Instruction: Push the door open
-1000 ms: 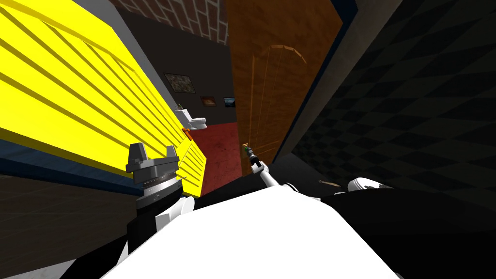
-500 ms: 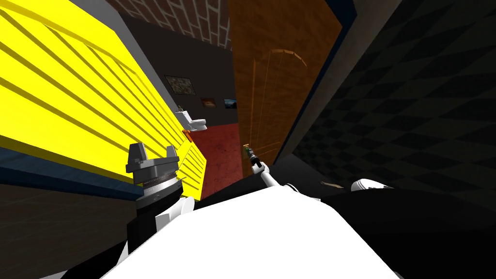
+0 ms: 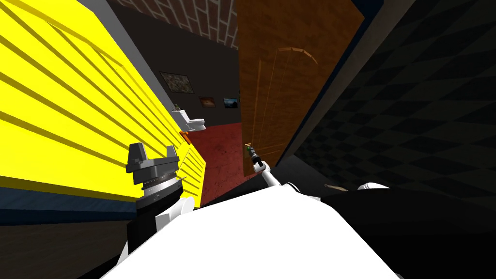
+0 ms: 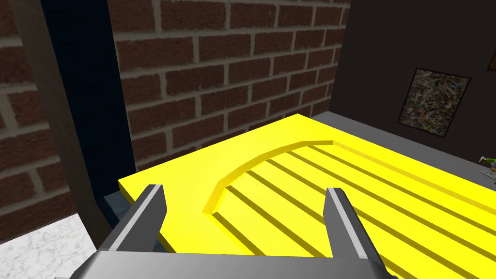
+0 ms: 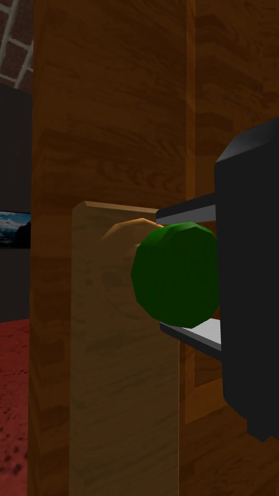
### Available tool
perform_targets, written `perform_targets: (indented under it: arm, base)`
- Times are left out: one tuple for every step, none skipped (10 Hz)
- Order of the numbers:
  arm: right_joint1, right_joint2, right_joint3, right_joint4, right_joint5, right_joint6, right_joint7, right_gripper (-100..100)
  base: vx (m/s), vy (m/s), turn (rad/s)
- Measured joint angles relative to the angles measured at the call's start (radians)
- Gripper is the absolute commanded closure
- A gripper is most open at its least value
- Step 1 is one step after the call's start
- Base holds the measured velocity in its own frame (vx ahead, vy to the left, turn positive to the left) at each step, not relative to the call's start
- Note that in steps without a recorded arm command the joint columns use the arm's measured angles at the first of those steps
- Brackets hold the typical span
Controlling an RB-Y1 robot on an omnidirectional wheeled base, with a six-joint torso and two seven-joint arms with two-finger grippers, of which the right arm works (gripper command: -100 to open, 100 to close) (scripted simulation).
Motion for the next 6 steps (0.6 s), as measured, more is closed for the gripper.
perform_targets:
  arm:
    - [-0.011,-0.009,-0.014,0.009,-0.004,0.001,0.001,100]
    - [0.000,-0.016,-0.028,-0.008,-0.006,0.004,0.004,100]
    - [0.014,-0.028,-0.040,-0.027,-0.009,0.008,0.004,-100]
    - [0.016,-0.032,-0.041,-0.031,-0.010,0.008,0.003,-100]
    - [0.017,-0.032,-0.040,-0.030,-0.010,0.007,0.003,-100]
    - [0.019,-0.031,-0.039,-0.030,-0.011,0.007,0.002,-100]
  base:
    - [0.171,0.103,-0.123]
    - [0.199,0.105,-0.107]
    - [-0.030,0.068,-0.054]
    - [-0.183,0.047,-0.009]
    - [-0.192,0.012,-0.020]
    - [-0.210,0.008,-0.021]
